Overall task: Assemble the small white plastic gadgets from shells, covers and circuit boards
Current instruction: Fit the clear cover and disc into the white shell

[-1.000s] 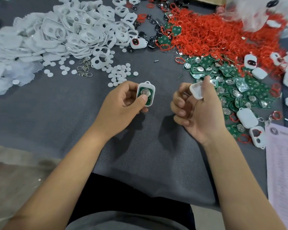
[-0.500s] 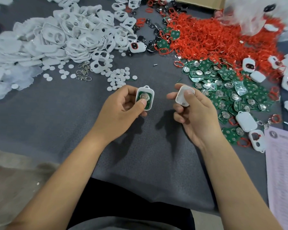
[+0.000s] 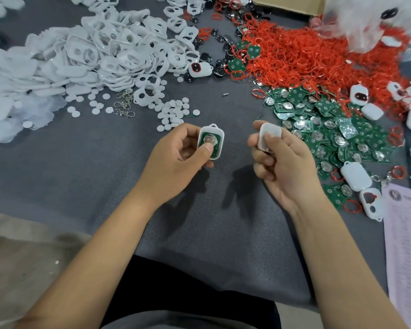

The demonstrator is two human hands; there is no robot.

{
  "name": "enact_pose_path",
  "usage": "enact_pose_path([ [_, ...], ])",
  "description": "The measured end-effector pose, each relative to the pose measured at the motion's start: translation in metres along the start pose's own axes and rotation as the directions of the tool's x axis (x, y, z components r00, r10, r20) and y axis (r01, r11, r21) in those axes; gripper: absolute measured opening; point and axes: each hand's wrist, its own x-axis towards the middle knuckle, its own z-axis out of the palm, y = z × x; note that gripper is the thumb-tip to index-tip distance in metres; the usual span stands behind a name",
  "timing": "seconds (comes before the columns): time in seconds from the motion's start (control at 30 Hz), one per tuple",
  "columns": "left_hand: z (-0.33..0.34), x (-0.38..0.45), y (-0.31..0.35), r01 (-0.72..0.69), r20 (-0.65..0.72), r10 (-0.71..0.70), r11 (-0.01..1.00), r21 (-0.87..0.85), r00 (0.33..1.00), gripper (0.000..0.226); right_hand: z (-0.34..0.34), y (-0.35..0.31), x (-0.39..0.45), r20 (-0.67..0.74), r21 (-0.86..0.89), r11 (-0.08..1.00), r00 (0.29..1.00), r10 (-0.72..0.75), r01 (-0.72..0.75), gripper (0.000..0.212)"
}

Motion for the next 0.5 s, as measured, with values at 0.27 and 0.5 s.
enact_pose_path([
  [0.27,0.0002,-0.0001,0.0003,-0.001,-0.005,0.001,1.000,0.007,1.000,0.011,0.0002,0.0011,-0.0058,0.143,-0.098,0.995,0.990,-0.021,0.035,0.025],
  [0.5,0.0006,-0.0003,0.0007,0.007,-0.008,-0.007,1.000,0.010,1.000,0.012,0.0007,0.0008,-0.0023,0.070,-0.018,1.000,0.998,0.001,0.000,0.025],
])
